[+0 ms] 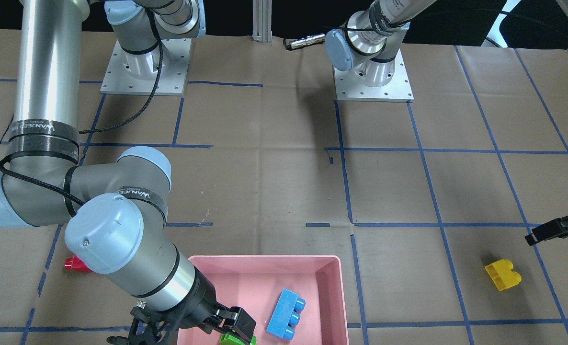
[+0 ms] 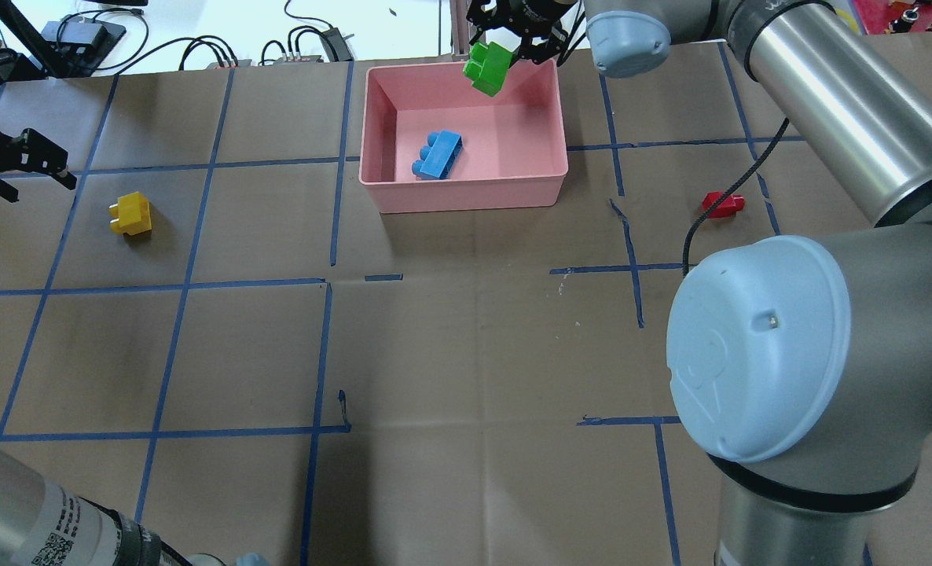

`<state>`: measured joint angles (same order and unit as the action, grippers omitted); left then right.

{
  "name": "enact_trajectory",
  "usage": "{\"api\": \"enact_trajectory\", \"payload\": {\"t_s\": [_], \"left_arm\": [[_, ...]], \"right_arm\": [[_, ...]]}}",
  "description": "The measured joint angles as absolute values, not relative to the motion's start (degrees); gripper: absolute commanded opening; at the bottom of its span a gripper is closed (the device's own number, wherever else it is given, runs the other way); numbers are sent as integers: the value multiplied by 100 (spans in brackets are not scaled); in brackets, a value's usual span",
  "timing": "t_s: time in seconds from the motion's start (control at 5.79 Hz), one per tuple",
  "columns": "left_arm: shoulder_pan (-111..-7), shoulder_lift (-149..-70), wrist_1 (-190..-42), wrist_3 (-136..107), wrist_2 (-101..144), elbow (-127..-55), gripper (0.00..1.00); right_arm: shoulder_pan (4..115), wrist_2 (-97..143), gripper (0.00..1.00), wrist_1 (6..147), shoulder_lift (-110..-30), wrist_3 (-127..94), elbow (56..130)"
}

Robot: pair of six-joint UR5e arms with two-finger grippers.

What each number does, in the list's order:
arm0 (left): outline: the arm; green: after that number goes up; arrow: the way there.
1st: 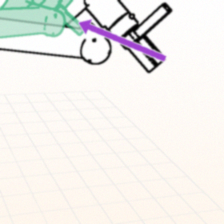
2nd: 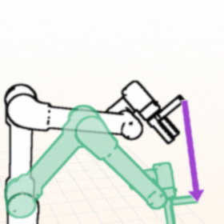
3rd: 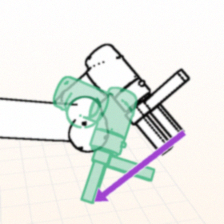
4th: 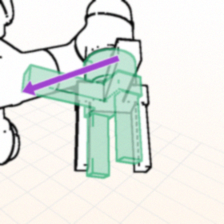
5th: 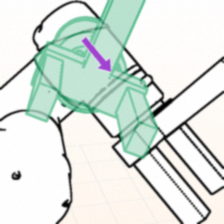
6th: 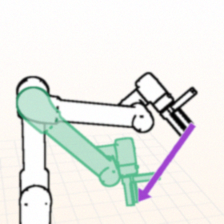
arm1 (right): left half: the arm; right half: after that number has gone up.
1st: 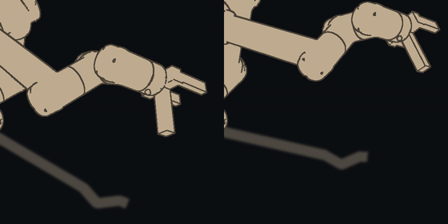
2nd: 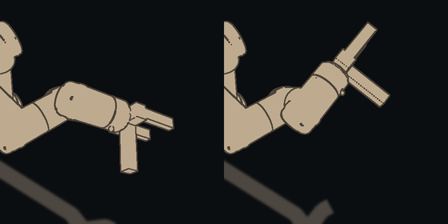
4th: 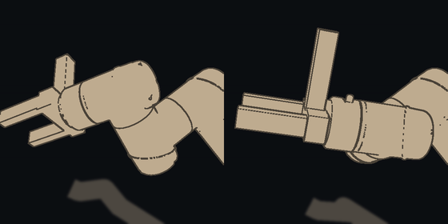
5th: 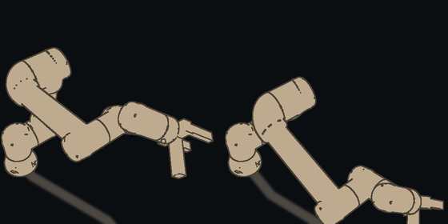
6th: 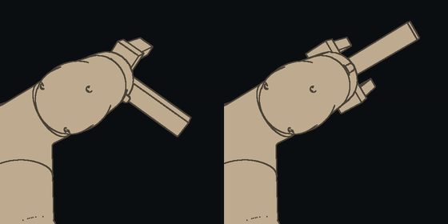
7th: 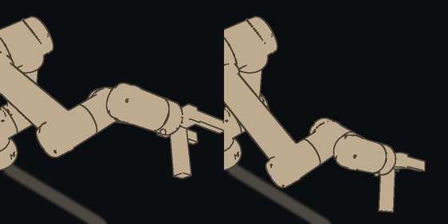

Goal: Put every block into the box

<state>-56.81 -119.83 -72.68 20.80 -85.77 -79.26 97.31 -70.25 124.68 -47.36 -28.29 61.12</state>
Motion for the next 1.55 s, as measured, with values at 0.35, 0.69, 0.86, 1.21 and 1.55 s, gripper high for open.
{"api": "enact_trajectory", "payload": {"t_s": [0.35, 0.69, 0.86, 1.21, 1.55], "left_arm": [[-6069, -12743, -6178, 1479, -8651, -7819, 98], [-6421, -13045, -5808, 810, -8955, -7850, 99], [-6422, -13000, -5826, 766, -9022, -7933, 98], [-6251, -12817, -6074, 871, -9162, -8022, 98], [-6079, -12862, -6065, 1128, -9132, -8147, 97]], "right_arm": [[9738, -7597, 100, 12436, -4888, -2422, 6150], [9590, -8180, 99, 11998, -5475, -1758, 6547], [9329, -8426, 99, 11632, -5910, -1276, 6901], [8386, -8783, 98, 11304, -6635, -250, 7790], [7662, -8844, 97, 12015, -6923, 409, 8920]]}}
